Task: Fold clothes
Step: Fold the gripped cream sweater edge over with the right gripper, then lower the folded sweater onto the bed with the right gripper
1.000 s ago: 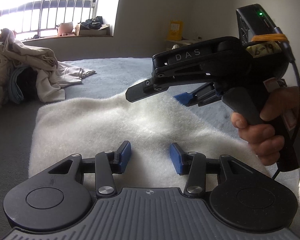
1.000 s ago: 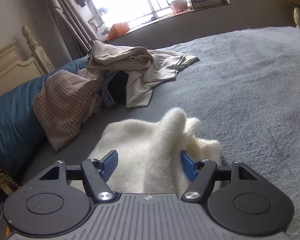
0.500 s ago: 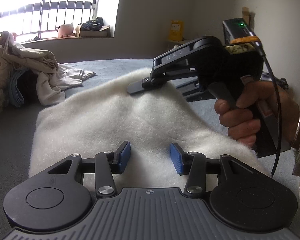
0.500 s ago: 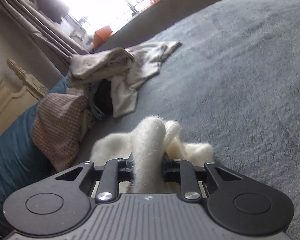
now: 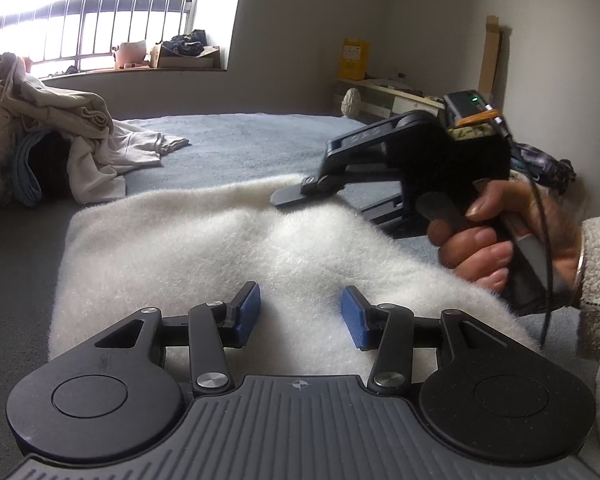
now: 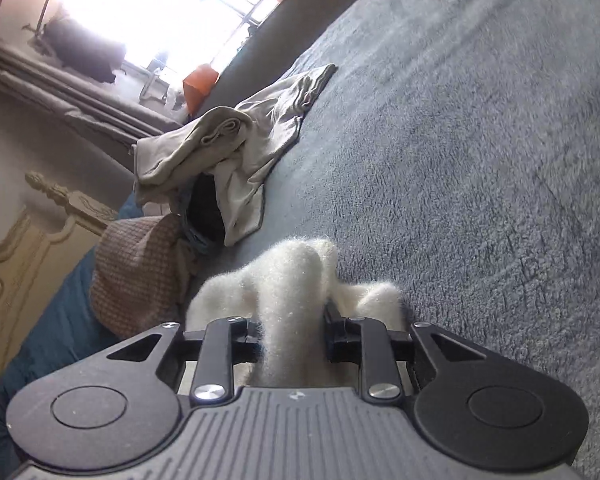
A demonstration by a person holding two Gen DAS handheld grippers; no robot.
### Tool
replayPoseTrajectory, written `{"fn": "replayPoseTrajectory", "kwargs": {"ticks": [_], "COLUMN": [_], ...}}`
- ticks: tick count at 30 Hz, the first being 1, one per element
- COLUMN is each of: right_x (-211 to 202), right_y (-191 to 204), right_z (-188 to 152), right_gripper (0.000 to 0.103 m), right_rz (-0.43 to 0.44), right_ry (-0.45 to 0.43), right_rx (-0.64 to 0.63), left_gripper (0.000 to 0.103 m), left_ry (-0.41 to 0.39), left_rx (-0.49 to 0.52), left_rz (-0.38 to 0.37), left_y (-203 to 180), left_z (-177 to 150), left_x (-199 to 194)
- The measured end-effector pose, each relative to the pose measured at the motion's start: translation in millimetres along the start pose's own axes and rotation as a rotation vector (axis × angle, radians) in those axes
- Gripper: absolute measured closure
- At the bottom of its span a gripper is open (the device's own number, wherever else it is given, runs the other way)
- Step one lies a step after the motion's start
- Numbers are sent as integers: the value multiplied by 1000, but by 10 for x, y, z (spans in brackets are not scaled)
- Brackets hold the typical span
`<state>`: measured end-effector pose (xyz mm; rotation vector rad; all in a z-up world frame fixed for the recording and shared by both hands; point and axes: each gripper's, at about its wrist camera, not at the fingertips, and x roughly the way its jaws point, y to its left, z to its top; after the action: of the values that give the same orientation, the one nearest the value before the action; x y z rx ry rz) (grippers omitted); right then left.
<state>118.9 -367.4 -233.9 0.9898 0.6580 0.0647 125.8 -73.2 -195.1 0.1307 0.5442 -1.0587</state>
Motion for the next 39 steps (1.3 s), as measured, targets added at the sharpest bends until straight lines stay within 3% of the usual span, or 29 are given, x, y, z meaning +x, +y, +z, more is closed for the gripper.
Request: {"fn": "replayPoseTrajectory", "kwargs": {"ticks": [1,2,4,11,19,21,22,23,25,28,31,33,39], "right_x": [-102,-242,-565,-1465,-1330,-1222,-1172,-1129,-1165,-1328,-1210,-1180,-1442], "right_y": [33,78,123,324,301,246,213,191,257,368,76,-32,222], "right_z": [-5,-17,-78,-701,-1209,-1232,-1251,-1274,-1316,-1354,-1423,-1418,-1321], "right_gripper": [67,53,47,47,47,50,60,78,83,85,86,85,78], "right_rz": [-11,-45,-96,-127,-133,-135,-142,-145,-142,-139,-215,-206,-179], "right_ry": [-19,-50,-102,-92,45,68,73,79,62,22,71,81,66], "right_rx": [-1,-16,-36,-121,-77,-45,-27,-11,-20,-68,1,47,2], "left_gripper": [57,57,57,57,56,56,56,56,56,56,52,48,48], "left_ry": [-1,0,1,28,70,75,75,80,91,88,85,76,75], "left_rx": [-5,-9,-13,-25,-70,-98,-107,-113,-120,-108,-47,1,-40], "left_rz": [-2,-2,2,10,-10,-27,-34,-37,-35,-41,-32,-15,-41], "left_y": [12,14,5,-14,56,112,132,142,141,119,17,-63,32], "left_z": [0,4,9,65,132,134,131,135,165,131,89,73,91], "left_x": [5,9,13,17,16,15,12,11,-8,-13,13,18,-4]}}
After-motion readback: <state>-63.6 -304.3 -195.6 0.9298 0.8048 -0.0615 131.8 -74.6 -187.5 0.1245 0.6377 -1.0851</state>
